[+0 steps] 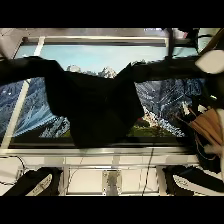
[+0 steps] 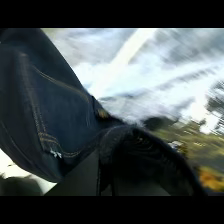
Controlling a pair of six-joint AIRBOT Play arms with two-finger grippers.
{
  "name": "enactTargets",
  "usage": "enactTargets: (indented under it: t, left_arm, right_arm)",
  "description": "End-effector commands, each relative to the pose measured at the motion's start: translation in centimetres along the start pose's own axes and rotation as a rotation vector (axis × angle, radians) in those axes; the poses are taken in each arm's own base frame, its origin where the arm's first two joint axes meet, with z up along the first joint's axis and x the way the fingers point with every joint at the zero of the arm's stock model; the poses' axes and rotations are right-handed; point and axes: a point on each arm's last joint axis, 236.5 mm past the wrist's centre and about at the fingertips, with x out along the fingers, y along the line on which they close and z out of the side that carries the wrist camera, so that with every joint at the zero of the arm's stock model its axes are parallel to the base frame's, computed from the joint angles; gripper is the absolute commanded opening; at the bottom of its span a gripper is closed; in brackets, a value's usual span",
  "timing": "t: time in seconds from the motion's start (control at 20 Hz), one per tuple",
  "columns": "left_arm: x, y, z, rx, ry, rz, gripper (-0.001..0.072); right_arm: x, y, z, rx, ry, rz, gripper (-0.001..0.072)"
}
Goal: Fold the clothes and pants, and hang the long-sleeved shirts on hangers.
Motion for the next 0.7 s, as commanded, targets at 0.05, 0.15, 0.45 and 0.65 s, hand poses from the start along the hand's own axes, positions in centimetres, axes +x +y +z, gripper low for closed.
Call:
enactTargets:
  t: [0.05,0.15,0.45,0.65]
  left_arm:
    - [12.7,4.4,-2.6,0.011,0.103,0.076,0.0023]
    - [17.0,5.6,-4.4,-0.038,0.128,0.086,0.0023]
    - [17.4,2.9,-10.4,0.025,0.363,0.018,0.0023]
    - [13.4,-2.6,-16.4,0.129,0.528,-0.068,0.0022]
  right_arm:
    - [9.2,-13.2,0.0,0.177,-0.012,-0.147,0.0043]
    - [11.8,-19.1,0.8,0.262,-0.105,-0.216,0.0043]
    - [10.9,-26.3,-1.4,0.219,-0.043,-0.329,0.0044]
    - [8.0,-28.9,-7.5,0.193,0.221,-0.399,0.0044]
